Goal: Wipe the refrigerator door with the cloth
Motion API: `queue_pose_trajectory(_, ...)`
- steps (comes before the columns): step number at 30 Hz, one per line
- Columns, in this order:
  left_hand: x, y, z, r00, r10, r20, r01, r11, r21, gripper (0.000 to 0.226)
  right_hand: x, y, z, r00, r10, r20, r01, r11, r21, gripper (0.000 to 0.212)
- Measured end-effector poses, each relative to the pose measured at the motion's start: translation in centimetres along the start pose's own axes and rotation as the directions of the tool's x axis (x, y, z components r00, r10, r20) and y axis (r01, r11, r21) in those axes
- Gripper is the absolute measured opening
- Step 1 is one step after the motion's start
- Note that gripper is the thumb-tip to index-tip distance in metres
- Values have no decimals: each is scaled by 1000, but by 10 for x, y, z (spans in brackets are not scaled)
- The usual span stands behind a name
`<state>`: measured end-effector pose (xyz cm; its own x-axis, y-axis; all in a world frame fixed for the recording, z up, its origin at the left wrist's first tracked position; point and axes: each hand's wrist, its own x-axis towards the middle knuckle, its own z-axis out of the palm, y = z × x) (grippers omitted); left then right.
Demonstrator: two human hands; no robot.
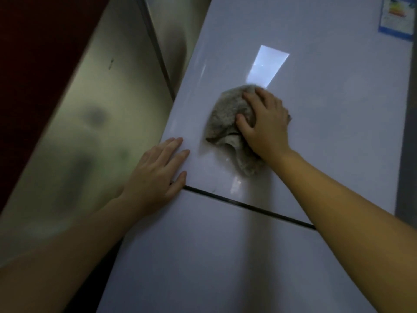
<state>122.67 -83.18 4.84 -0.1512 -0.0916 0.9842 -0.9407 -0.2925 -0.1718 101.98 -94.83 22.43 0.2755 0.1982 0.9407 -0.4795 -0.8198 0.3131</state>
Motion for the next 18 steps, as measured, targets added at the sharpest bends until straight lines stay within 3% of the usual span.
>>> queue_pose_trajectory(4,-8,-6,-1,1000,20,-4,-20,1000,1,53,-34,-12,9,931,-346,114,351,936,-23,55)
queue_pose_trajectory(6,-12,-9,-2,1000,29,3,-29,1000,-6,53,-47,-10,10,894,-429,133,436,899,-30,53)
queue_pose_trajectory(10,-12,-5,-3,1000,12,9,-12,1000,-20,53,-56,-1,4,920,-374,117,381,924,-45,53)
queue_pose_trajectory(16,-13,-4,-4,1000,-3,12,3,999,-36,52,-62,-23,15,996,-84,13,84,996,-9,55)
queue_pose_trajectory(18,-12,-5,-4,1000,8,17,-7,999,-33,52,-74,-33,22,995,-102,1,102,995,5,54)
